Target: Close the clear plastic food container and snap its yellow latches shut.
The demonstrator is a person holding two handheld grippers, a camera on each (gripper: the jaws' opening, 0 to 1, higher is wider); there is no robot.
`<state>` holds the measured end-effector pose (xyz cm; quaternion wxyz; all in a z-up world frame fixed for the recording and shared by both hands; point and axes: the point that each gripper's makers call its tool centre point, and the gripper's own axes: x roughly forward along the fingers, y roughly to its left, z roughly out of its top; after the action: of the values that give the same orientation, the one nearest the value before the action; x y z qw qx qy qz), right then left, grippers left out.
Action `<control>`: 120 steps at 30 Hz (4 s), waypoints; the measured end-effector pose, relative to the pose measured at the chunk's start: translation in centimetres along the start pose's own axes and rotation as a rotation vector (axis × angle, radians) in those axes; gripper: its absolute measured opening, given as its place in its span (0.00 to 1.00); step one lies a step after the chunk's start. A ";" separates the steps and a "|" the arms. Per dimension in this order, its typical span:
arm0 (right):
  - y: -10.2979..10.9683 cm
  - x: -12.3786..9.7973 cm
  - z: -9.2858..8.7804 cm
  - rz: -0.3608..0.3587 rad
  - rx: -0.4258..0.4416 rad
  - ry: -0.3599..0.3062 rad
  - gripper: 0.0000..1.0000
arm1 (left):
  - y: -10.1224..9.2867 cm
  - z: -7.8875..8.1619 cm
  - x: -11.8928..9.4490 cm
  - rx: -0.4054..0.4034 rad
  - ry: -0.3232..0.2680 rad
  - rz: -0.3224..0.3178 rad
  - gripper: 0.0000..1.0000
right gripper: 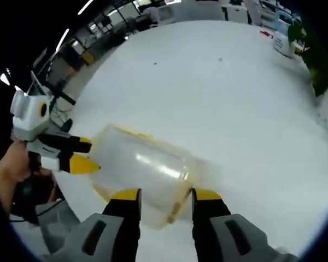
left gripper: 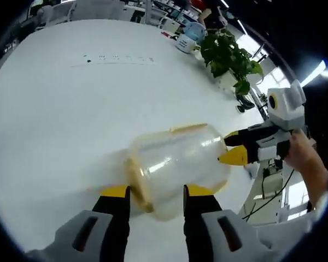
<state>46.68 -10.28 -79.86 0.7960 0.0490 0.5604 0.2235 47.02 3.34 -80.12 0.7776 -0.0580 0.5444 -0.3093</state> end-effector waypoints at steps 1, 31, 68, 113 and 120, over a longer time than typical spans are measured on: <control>0.0 0.0 0.0 -0.005 -0.003 0.004 0.35 | 0.0 -0.1 0.1 -0.012 0.010 -0.004 0.36; 0.1 0.1 -0.2 0.004 0.074 0.004 0.32 | -0.2 -0.1 0.1 -0.015 0.003 -0.022 0.32; 0.8 0.3 -0.2 0.068 -0.032 0.011 0.36 | -0.1 -1.0 -0.3 -0.037 -0.004 -0.042 0.37; 0.9 -1.8 -0.3 0.029 -0.528 0.171 0.33 | 0.3 -0.2 -3.5 0.613 0.153 -0.009 0.43; 1.0 -1.9 -0.4 0.020 -0.717 0.214 0.33 | -0.4 -0.4 -3.3 0.718 0.200 -0.017 0.43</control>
<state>45.50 -10.21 -78.00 0.6972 -0.2511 0.5260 0.4173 45.80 4.88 -77.42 0.6888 0.2446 0.4739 -0.4910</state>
